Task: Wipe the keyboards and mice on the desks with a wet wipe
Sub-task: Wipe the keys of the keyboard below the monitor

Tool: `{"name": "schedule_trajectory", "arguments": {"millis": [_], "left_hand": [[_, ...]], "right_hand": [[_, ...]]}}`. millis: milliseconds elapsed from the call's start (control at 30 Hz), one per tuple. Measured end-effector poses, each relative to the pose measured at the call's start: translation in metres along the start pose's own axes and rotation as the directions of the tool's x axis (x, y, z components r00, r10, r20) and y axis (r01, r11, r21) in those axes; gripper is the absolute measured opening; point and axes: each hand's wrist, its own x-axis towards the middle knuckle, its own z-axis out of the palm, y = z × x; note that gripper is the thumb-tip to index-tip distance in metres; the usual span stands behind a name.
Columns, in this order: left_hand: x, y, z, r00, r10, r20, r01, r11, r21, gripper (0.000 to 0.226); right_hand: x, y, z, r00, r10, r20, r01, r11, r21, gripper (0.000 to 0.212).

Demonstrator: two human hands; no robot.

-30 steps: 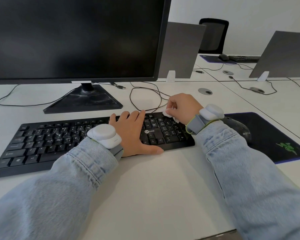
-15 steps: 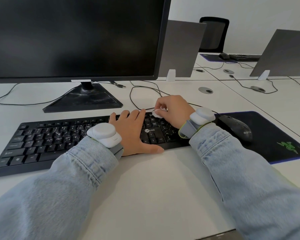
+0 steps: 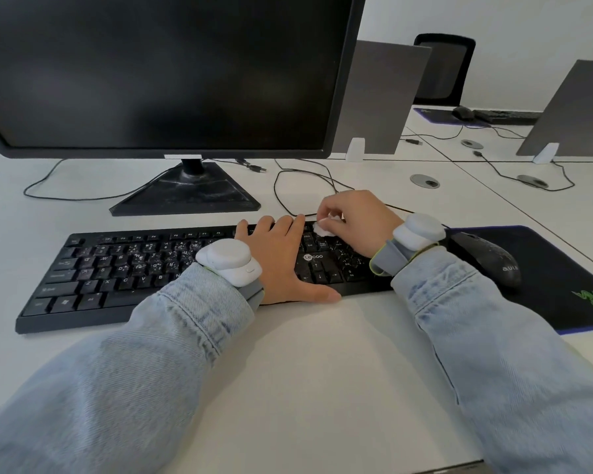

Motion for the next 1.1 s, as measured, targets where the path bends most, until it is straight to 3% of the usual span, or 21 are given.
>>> {"name": "schedule_trajectory", "arguments": {"millis": [200, 300, 633, 933, 1100], "left_hand": [[0.000, 0.001, -0.002, 1.000, -0.005, 0.008, 0.005, 1.000, -0.022, 0.146], [0.000, 0.001, -0.001, 1.000, -0.008, 0.005, 0.008, 1.000, -0.015, 0.146], [0.002, 0.001, -0.001, 1.000, -0.012, 0.025, 0.012, 1.000, -0.014, 0.148], [0.003, 0.000, -0.001, 0.999, -0.011, 0.030, 0.012, 0.999, -0.042, 0.148], [0.004, 0.000, -0.002, 0.999, -0.007, 0.041, 0.009, 0.999, -0.044, 0.149]], "right_hand": [[-0.001, 0.020, -0.012, 0.988, 0.155, -0.030, -0.156, 0.986, -0.066, 0.011], [0.001, 0.012, -0.006, 0.997, 0.071, -0.035, -0.072, 0.997, -0.032, 0.008], [-0.002, -0.003, -0.014, 0.996, -0.031, 0.081, 0.045, 0.981, -0.187, 0.011], [-0.019, -0.029, -0.012, 0.985, -0.115, 0.128, 0.162, 0.868, -0.468, 0.019], [-0.030, -0.034, -0.016, 0.975, -0.126, 0.182, 0.201, 0.852, -0.483, 0.018]]}}
